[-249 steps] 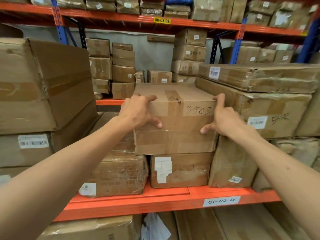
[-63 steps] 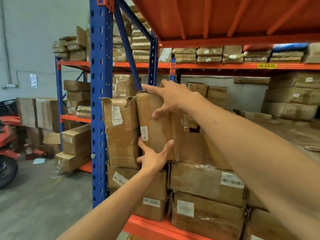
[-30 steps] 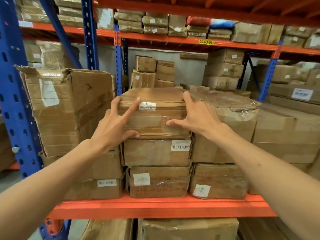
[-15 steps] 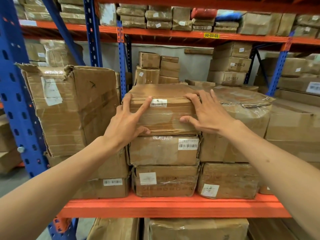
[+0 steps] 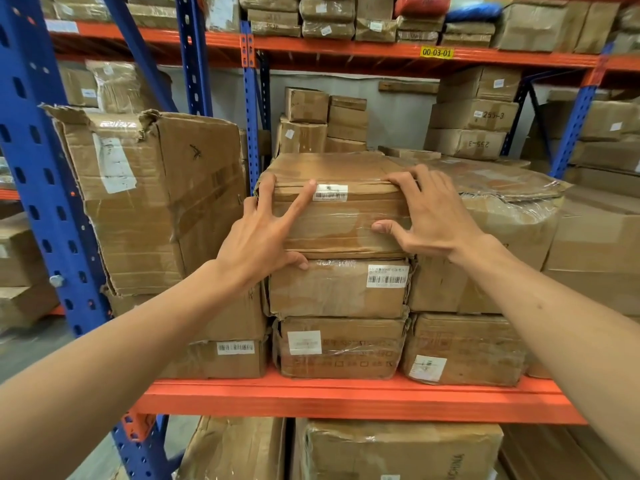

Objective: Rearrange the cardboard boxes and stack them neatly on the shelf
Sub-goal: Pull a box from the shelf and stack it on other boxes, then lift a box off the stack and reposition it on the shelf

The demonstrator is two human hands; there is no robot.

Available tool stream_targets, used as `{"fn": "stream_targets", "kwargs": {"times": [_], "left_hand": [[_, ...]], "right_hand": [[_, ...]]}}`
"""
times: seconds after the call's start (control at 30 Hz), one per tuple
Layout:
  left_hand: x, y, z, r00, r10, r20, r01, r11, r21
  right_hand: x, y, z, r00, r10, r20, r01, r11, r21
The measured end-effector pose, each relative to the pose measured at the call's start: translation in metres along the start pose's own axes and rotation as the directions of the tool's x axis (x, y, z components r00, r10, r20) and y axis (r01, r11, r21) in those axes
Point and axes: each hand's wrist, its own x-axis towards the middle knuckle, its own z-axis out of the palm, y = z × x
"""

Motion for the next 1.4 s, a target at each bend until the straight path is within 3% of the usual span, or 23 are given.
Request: {"fn": "stream_targets", "kwargs": {"times": [0.3, 0.4, 0.5, 0.67, 0.77, 0.83, 0.97, 1.1, 1.2, 1.3, 1.4], "left_hand": [[-0.011, -0.015, -0.011, 0.995, 0.071, 0.063, -0.071, 0.997, 0.0], [-0.026, -0.028, -0.024, 0.998, 0.057, -0.034, -0.056, 0.998, 0.014], [-0.042, -0.044, -0.039, 0.977, -0.027, -0.211, 0.031, 0.999, 0.015], [-0.074, -0.068, -0.063, 0.869, -0.333, -0.367, 0.351, 0.936, -0.019], [-0.094, -0.075, -0.068, 0.765, -0.59, -0.257, 0.52, 0.802, -0.295], [-0.105, -0.08, -0.066, 0.719, -0.683, -0.128, 0.589, 0.697, -0.409], [-0.119, -0.096, -0.056, 0.643, -0.76, 0.098, 0.69, 0.518, -0.506], [-0.128, -0.112, -0.047, 0.606, -0.71, 0.36, 0.776, 0.425, -0.467], [-0.122, -0.108, -0.037, 0.601, -0.703, 0.381, 0.777, 0.403, -0.483], [-0.105, -0.094, -0.022, 0.554, -0.774, 0.306, 0.778, 0.352, -0.52], [-0.092, -0.087, -0.01, 0.497, -0.843, 0.207, 0.761, 0.308, -0.571]], "right_hand": [[0.001, -0.001, -0.019, 0.989, 0.031, 0.142, -0.043, 0.996, 0.078], [0.006, -0.002, -0.03, 0.988, 0.038, 0.149, -0.048, 0.997, 0.066], [0.025, -0.02, -0.038, 0.996, -0.014, 0.082, 0.007, 0.996, 0.089], [0.091, -0.095, -0.052, 0.984, -0.178, 0.009, 0.168, 0.945, 0.279], [0.128, -0.154, -0.061, 0.961, -0.276, -0.008, 0.263, 0.907, 0.329], [0.151, -0.193, -0.065, 0.945, -0.327, 0.015, 0.304, 0.893, 0.332], [0.187, -0.262, -0.07, 0.893, -0.436, 0.114, 0.393, 0.878, 0.273], [0.217, -0.305, -0.068, 0.884, -0.328, 0.333, 0.283, 0.943, 0.177], [0.221, -0.329, -0.055, 0.86, -0.209, 0.466, 0.22, 0.975, 0.031], [0.215, -0.35, -0.038, 0.906, -0.106, 0.41, 0.156, 0.983, -0.091], [0.209, -0.358, -0.024, 0.945, 0.034, 0.326, -0.021, 0.999, -0.042]]}}
